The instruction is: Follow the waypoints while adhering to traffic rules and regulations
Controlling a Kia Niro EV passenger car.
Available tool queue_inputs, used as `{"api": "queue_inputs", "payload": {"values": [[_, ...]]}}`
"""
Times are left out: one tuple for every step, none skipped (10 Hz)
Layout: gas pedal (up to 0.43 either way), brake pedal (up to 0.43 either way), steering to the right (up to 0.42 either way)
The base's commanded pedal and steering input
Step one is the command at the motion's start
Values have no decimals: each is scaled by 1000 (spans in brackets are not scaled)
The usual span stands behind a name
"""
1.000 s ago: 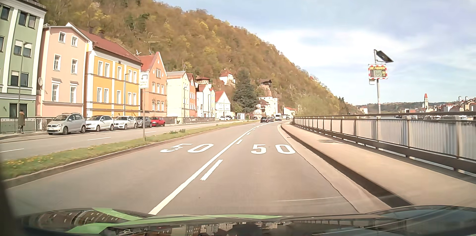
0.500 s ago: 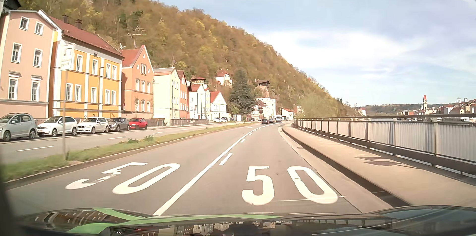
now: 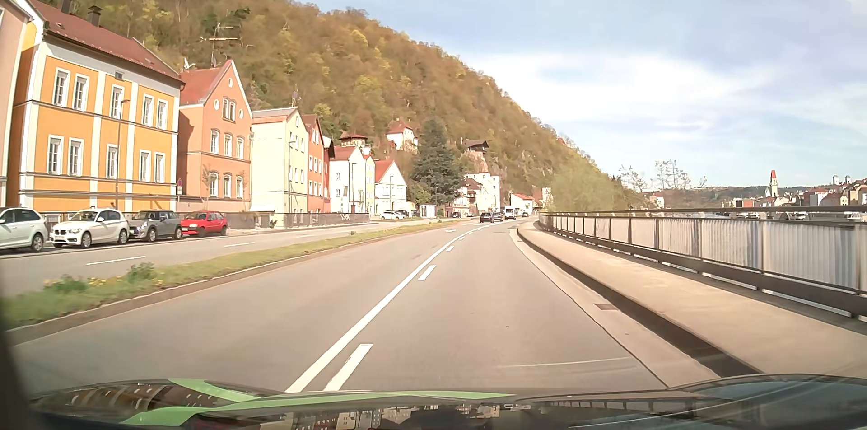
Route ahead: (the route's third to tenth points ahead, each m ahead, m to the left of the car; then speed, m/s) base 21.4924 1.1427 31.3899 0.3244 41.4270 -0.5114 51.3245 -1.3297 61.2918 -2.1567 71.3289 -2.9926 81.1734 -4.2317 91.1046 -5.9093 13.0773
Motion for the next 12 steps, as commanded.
{"api": "queue_inputs", "payload": {"values": [[79, 0, 3], [79, 0, 3], [79, 0, 3], [79, 0, 3], [79, 0, 3], [79, 0, 2], [79, 0, 2], [79, 0, 4], [79, 0, 10], [79, 0, 14], [79, 0, 14], [79, 0, 14]]}}
